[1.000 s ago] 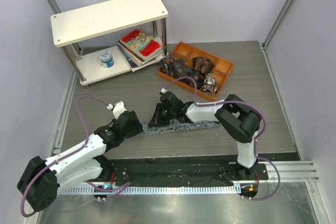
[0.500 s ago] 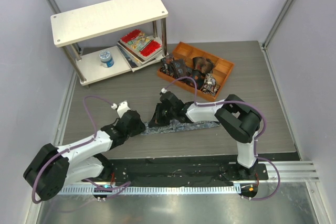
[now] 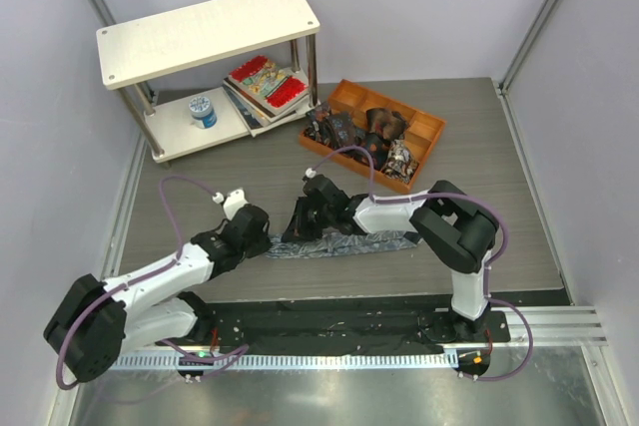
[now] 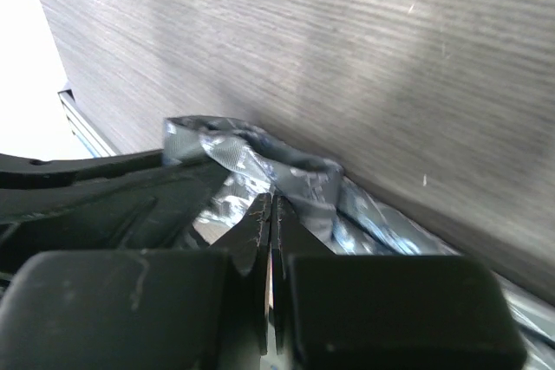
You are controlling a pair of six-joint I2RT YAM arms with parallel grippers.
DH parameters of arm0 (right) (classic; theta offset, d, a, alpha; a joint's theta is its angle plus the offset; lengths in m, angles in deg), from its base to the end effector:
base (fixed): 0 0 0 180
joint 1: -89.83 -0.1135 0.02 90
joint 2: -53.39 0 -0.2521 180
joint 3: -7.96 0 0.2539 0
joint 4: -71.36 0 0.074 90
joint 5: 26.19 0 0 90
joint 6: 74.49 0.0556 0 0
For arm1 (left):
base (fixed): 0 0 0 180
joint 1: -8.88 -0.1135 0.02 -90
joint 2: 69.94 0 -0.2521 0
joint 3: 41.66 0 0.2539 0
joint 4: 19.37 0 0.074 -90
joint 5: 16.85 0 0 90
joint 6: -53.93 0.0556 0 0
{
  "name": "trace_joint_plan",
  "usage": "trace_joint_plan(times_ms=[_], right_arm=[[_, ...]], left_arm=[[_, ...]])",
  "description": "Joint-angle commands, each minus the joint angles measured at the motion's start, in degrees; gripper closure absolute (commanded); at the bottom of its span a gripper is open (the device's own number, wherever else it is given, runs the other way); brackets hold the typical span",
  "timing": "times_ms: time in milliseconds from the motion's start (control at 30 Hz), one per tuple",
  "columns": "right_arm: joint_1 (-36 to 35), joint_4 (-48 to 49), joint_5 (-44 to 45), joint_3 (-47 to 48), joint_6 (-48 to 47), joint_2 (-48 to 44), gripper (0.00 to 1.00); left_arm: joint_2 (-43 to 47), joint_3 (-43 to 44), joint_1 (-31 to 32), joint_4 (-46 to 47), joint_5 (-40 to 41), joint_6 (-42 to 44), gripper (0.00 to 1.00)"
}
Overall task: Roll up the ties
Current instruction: Roll the tie at the center of the board.
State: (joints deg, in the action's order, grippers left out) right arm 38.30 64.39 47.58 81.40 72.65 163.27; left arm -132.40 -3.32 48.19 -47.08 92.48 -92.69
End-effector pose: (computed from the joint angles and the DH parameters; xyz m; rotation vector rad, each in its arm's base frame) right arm 0.2382 0.3248 0.1122 -0.0328 2.6574 1.1484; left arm 0.1767 -0.1209 0.1339 -0.5077 2.3830 -0.3477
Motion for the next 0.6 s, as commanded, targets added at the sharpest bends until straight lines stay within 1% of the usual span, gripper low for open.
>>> trace_joint_plan(times_ms=[0,67,267,333,433,500,567], right_arm=[[0.5,-2.2,1.4,-0.2,-1.0,-5.4,0.96],[0.6,-2.2,2.4,-1.2,-0.6,-7.1,0.96],[0.6,-2.2,3.3,-5.4,1.7,-10.9,0.96],[0.2,-0.3,3.3,-8.2,4.5,-12.1,0.96],[-1.9,0.2,6.6,-11.2,7.5,-13.6,0.96],[-3.2,0.2,8.2,-11.9,8.2,-13.1,0.96],[-3.8,0.9,7.8,-11.7,9.1,-10.1,0.96]], left_arm=[[3.6,3.9,-0.1,-11.1,4.7,3.7,0.99],[4.6,4.7,-0.1,-13.0,5.6,4.0,1.0],[5.2,5.0,-0.1,-14.1,6.6,4.9,1.0],[5.1,5.1,-0.2,-14.3,6.7,4.7,1.0],[4.9,5.0,-0.1,-14.2,6.9,4.7,1.0],[5.1,5.1,-0.1,-14.2,6.9,4.6,1.0],[5.2,5.2,-0.1,-14.1,6.9,4.6,1.0]])
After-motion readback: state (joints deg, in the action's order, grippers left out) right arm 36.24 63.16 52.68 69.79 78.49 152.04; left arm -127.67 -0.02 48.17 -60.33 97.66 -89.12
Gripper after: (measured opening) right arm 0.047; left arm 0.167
